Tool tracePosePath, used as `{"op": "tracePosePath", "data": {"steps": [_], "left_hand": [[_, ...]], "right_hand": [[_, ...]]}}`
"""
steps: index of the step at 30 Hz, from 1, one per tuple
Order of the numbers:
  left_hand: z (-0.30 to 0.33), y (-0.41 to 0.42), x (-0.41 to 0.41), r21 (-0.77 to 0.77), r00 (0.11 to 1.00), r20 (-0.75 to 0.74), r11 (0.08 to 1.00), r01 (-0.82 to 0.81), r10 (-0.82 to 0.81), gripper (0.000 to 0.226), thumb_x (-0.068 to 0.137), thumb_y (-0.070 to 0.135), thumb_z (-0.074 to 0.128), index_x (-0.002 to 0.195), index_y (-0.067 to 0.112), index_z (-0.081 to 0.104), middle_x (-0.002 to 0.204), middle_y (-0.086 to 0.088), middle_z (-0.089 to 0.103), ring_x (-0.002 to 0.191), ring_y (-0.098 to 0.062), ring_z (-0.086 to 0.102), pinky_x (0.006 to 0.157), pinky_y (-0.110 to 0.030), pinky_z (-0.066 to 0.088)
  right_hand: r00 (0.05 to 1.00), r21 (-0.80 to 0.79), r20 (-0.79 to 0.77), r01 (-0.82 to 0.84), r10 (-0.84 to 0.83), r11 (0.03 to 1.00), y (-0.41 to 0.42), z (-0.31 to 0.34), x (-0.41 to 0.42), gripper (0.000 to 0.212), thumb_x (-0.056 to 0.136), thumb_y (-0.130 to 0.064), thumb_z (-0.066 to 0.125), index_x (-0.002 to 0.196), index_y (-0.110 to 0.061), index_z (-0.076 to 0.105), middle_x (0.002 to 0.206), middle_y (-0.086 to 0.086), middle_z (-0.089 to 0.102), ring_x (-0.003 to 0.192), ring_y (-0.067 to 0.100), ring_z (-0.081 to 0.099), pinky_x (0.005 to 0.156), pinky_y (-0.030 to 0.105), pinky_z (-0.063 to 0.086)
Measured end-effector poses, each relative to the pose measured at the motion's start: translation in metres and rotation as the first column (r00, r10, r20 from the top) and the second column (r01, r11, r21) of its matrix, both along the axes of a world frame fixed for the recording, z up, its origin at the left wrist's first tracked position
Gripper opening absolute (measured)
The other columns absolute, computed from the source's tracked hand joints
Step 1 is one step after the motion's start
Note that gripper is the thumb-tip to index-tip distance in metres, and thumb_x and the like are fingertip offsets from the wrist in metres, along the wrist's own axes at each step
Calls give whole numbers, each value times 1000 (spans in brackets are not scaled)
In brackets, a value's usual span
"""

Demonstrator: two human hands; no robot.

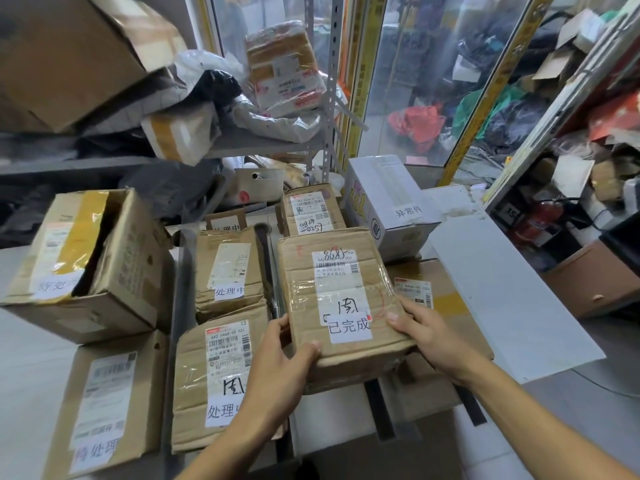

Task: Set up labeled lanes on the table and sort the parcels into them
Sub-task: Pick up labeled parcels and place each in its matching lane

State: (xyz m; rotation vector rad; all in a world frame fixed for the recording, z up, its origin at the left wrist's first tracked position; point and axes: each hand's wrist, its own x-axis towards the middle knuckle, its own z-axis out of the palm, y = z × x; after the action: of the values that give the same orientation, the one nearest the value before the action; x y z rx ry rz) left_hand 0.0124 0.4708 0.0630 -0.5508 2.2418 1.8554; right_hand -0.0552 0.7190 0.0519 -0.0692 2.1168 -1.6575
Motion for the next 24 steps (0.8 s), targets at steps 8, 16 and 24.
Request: {"op": "tracePosePath", "data": {"steps": [8, 16, 24], "left_hand": [[-23, 4, 7, -85, 998, 60, 996, 22, -17, 47, 88, 18, 65, 133, 23, 51, 122, 9, 64, 112, -4, 58, 99, -32, 47], [-12, 1, 1, -125, 999, 7, 991, -50, 51, 43, 82, 25, 63, 124, 26, 55, 119, 7, 64, 110, -9, 58, 100, -38, 47], [-16, -9, 4, -140, 998, 11, 988, -59, 62, 38, 84, 14, 64, 118, 29, 56, 115, 9, 64, 111, -7, 58, 98, -35, 46]], "right_hand": [[1000, 119, 1, -15, 15, 993, -1, -14, 1, 59, 98, -24, 61, 146, -40, 31, 122, -33, 59, 114, -11, 57, 88, 8, 46], [1000, 81, -5, 14, -13, 997, -13, -18, 2, 51, 99, -24, 58, 143, -38, 38, 126, -16, 66, 116, -2, 60, 94, 15, 47], [1000, 72, -21, -13, 15, 997, -24, -21, 8, 53, 91, -36, 56, 140, -47, 40, 127, -26, 63, 120, -3, 57, 98, 16, 46]]}}
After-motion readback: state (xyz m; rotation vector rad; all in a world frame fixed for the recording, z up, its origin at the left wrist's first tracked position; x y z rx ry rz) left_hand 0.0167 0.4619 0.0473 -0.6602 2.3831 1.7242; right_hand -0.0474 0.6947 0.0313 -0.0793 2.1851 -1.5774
